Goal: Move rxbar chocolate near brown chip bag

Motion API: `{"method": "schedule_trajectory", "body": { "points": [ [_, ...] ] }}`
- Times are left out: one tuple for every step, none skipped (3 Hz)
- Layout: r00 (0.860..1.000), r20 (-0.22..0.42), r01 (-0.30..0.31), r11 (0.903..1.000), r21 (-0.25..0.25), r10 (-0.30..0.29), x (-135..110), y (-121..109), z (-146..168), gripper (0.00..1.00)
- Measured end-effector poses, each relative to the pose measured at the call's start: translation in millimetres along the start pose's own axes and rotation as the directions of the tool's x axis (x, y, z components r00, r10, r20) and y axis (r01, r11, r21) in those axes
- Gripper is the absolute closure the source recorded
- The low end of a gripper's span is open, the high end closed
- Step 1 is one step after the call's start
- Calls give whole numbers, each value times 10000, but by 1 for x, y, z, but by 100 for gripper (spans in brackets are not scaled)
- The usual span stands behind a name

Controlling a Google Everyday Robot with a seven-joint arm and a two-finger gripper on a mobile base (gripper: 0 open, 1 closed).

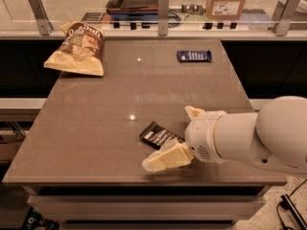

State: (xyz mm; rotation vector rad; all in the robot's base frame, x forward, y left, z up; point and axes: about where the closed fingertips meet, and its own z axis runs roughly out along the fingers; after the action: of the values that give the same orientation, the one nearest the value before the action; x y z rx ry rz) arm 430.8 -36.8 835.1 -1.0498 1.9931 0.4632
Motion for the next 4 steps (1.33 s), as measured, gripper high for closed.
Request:
{"method": "schedule_trajectory", "body": {
  "points": [
    [9990, 163, -419, 9990, 147, 417, 7, -2, 12, 0],
    [9971, 334, -699, 9965, 466, 684, 13, -10, 19, 0],
    [9975, 328, -645, 9969, 454, 630, 11, -9, 18, 20],
    [9977, 328, -614, 9971, 448, 599, 10, -8, 19, 43]
  ]
}}
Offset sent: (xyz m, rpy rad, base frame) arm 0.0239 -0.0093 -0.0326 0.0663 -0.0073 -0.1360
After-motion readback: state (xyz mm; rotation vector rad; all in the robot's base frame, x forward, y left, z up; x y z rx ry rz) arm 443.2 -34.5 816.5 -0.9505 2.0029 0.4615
